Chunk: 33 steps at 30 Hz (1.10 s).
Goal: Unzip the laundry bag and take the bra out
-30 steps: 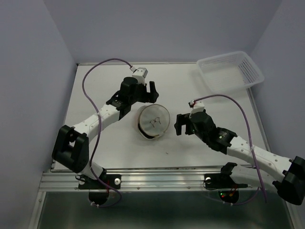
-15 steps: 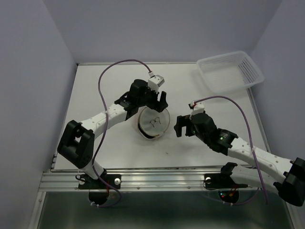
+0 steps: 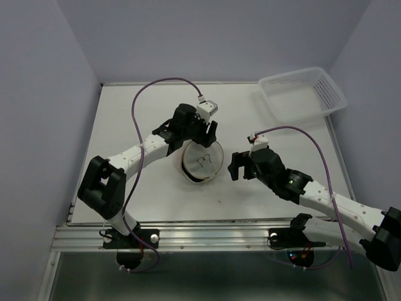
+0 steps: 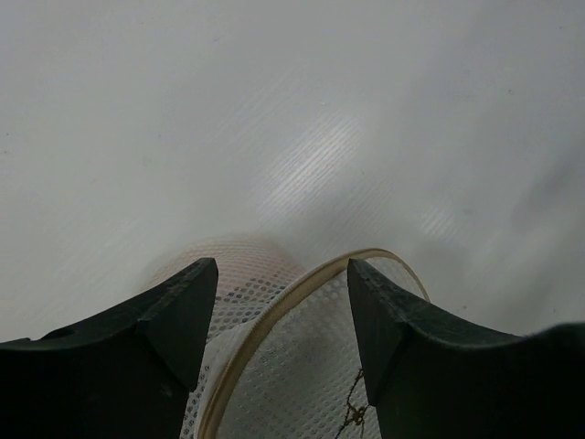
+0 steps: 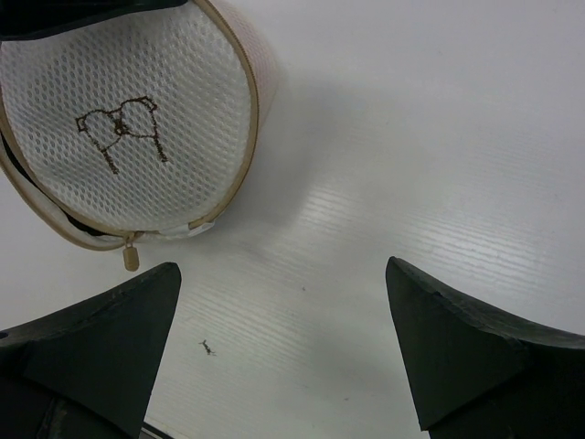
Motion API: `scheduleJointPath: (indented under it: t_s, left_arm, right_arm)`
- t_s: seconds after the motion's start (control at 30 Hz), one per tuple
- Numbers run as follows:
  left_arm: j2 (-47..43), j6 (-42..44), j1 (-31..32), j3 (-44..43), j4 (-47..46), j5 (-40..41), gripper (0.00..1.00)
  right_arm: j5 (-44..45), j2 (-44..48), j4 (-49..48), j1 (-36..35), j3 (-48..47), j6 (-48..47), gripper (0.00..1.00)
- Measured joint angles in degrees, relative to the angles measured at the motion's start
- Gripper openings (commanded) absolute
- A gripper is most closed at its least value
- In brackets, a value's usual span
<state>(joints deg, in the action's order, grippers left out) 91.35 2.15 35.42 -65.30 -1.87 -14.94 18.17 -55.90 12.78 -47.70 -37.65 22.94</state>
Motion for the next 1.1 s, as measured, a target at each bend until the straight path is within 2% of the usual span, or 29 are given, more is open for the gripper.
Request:
scheduleJointPath:
  t_s: [0.3, 0.5, 0.63, 0.7, 0.8, 1.1]
  left_arm:
    - [0.0, 3.23, 0.15, -0.15, 4.76, -0.92, 0.65]
    - [0.0, 4.48, 0.15, -1.03, 6.45, -1.05, 0.44]
    - [0.0, 4.94, 0.15, -1.16, 6.47, -0.76, 0.23]
    - [0.0, 4.74, 0.15, -1.16, 6.47, 0.02, 0.21]
    - [-0.02, 4.26, 0.13, -1.16, 6.38, 2.75, 0.06]
    - [-4.68, 0.37, -1.88, -0.68, 5.4, 13.0, 0.06]
  right_arm:
    - [0.0, 0.0, -0.09, 0.0, 0.0, -0.02, 1.0]
    - [-0.02, 0.0, -0.44, 0.0, 0.37, -0.02, 1.0]
    - [-0.02, 0.0, -0.55, 0.0, 0.79, 0.0, 1.0]
    - [0.0, 0.0, -0.61, 0.0, 0.92, -0.02, 1.0]
    - [0.0, 0.0, -0.68, 0.0, 1.03, 0.0, 1.0]
    - [-0.02, 0.04, -0.83, 0.0, 1.07, 0.0, 1.0]
